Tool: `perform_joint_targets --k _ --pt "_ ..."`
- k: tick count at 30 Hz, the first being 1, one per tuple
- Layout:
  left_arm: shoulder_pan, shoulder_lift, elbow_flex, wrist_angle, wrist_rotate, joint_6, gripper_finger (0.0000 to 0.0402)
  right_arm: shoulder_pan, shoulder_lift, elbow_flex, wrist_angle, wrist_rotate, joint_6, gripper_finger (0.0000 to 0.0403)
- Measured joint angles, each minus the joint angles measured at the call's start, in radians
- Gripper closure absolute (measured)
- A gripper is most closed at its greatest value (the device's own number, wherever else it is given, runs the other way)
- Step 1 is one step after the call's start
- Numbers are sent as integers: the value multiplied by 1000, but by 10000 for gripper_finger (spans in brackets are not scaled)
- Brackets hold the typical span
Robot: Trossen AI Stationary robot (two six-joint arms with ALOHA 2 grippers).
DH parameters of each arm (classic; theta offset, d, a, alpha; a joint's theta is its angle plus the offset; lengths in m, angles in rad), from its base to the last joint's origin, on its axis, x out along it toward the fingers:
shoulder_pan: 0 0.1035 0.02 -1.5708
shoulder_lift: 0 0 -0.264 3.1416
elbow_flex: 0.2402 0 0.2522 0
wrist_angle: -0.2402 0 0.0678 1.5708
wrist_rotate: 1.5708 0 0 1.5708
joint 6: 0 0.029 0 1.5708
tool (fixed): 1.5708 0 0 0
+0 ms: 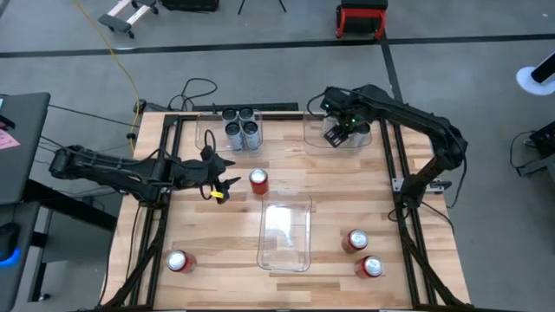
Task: Sort soda cans
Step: Put the white-yellow soda can into the top right transparent bin
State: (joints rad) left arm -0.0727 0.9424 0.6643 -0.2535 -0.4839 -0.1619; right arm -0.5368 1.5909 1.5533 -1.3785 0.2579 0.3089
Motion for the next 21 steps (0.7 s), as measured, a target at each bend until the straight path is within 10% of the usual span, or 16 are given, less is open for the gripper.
perform_joint_targets --k 21 --pt "0 0 0 -28 -50 -19 152 -55 0 -170 163 -53 -64 128"
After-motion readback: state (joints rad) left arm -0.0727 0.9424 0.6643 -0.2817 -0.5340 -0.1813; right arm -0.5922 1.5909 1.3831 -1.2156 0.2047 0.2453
